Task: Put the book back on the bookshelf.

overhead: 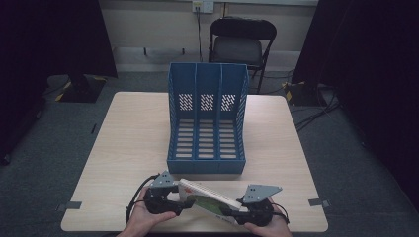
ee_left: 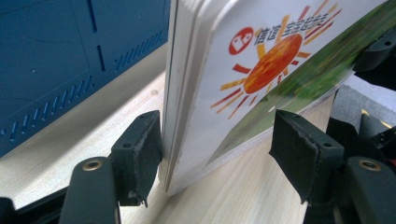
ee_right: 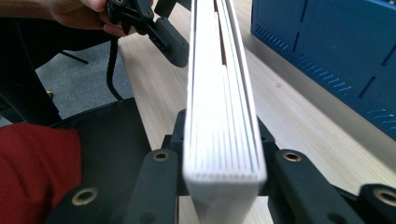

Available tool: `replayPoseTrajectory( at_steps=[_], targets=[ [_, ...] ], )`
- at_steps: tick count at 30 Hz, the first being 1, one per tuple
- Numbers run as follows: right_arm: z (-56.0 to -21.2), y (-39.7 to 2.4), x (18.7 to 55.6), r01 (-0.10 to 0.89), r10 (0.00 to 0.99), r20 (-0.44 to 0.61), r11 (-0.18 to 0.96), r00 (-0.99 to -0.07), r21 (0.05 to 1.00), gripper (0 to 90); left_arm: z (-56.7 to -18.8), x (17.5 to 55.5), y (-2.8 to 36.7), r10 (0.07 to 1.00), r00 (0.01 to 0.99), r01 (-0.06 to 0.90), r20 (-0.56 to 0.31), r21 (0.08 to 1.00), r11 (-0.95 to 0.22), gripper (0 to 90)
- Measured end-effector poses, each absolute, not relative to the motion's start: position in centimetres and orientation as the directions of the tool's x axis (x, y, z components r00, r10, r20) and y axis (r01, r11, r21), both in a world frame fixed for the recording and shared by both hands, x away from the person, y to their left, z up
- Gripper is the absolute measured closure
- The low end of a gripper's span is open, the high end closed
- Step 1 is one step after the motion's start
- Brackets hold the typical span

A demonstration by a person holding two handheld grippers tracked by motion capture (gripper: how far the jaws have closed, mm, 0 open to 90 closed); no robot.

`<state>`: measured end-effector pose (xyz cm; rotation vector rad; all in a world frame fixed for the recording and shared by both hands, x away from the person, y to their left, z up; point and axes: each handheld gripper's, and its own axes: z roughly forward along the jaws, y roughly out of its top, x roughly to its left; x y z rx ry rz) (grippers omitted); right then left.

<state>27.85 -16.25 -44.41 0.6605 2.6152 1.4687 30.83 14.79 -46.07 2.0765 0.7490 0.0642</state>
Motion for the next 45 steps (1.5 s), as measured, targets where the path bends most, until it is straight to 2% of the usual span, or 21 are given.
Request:
replayPoseTrajectory(
  at_steps=[9,16,21,25,28,33,38,45],
  targets=[
    [-45.3,-14.4,28.4,0.334,0.384,0.143,0.498,-0.912,0.800,67.8,-46.1,30.7,14.8,0.531,0.816,0.483,-0.227,0.772,-0.413,36.7],
    [-45.6,-14.1,28.6,0.342,0.396,0.150,0.477,-0.906,0.809,67.2,-46.0,30.8,14.8,0.544,0.812,0.482,-0.212,0.768,-0.421,39.8],
    [-45.8,-14.1,28.6,0.349,0.404,0.161,0.450,-0.901,0.822,61.5,-46.1,30.8,14.7,0.543,0.810,0.486,-0.220,0.770,-0.413,40.1],
    [-45.9,-14.0,28.4,0.352,0.402,0.167,0.445,-0.900,0.824,63.6,-46.1,30.7,14.6,0.542,0.815,0.477,-0.206,0.769,-0.426,39.9],
    [-45.8,-13.9,28.3,0.326,0.396,0.134,0.471,-0.908,0.820,74.2,-46.1,30.7,14.7,0.538,0.817,0.476,-0.208,0.769,-0.426,39.7],
    [-45.5,-13.6,28.0,0.295,0.407,0.081,0.497,-0.910,0.816,76.1,-46.1,30.8,14.8,0.535,0.819,0.475,-0.208,0.769,-0.428,40.0],
    [-45.4,-13.5,27.9,0.303,0.415,0.083,0.499,-0.906,0.812,76.2,-46.1,30.9,15.3,0.551,0.802,0.507,-0.231,0.751,-0.423,40.5],
    [-45.2,-14.1,28.1,0.336,0.426,0.118,0.484,-0.897,0.808,76.4,-46.2,30.7,16.1,0.563,0.786,0.538,-0.254,0.730,-0.421,32.2]
  ],
)
